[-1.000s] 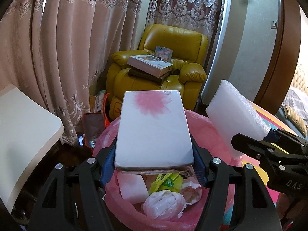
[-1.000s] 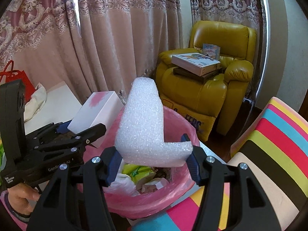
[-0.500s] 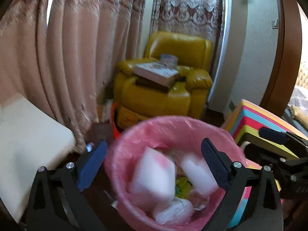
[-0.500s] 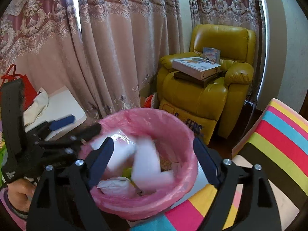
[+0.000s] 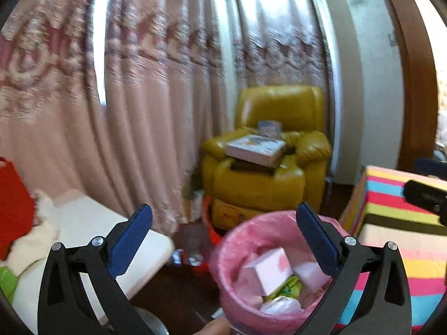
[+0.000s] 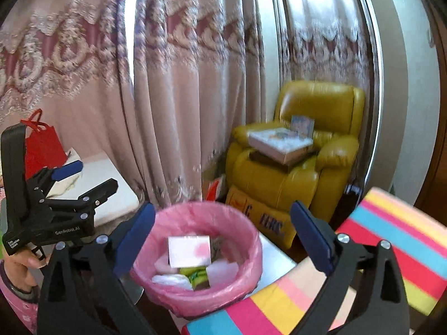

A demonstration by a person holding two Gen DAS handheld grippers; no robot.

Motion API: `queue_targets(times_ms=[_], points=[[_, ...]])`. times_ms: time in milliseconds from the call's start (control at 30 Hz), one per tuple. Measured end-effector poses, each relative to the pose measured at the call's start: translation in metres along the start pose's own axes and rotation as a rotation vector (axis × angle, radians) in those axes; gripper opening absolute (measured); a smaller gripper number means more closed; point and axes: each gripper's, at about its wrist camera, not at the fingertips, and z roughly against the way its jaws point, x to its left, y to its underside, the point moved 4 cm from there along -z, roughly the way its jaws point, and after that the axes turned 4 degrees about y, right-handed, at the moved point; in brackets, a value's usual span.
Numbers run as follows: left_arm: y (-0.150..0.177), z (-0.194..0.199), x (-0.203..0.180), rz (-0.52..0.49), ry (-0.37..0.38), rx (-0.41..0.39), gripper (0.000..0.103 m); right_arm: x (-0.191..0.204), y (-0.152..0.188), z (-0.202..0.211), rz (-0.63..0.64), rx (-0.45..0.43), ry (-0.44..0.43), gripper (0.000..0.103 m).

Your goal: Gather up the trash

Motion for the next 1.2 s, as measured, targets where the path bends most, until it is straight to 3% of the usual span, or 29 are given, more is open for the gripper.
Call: queue_targets(times_ms=[67,200,533,833,1200], points=[[-0.004,0.016,0.003,0.018,-0.014,-0.028,0.097,0.0,-0.005,0.015,0.0,-0.03,-0.003,0.099],[0.001,0.033,0.002,0.039,0.058,-0.009,0.097,0.001,0.002,0.039,0.007,-0.047,0.007,0.099],[0.059,0.069,-0.026,0.017,0.135,0.048,0.097,0.001,0.066,0.061,-0.017,0.03,0.028,0.099],[0.104,0.084,-0.026,0.037,0.169,0.107,0.097,-0.001,0.104,0.068,-0.009,0.077,0.042,0.099],[0.107,0.091,-0.029,0.022,0.157,0.08,0.097,0.013,0.102,0.08,0.032,0.041,0.035,0.099]])
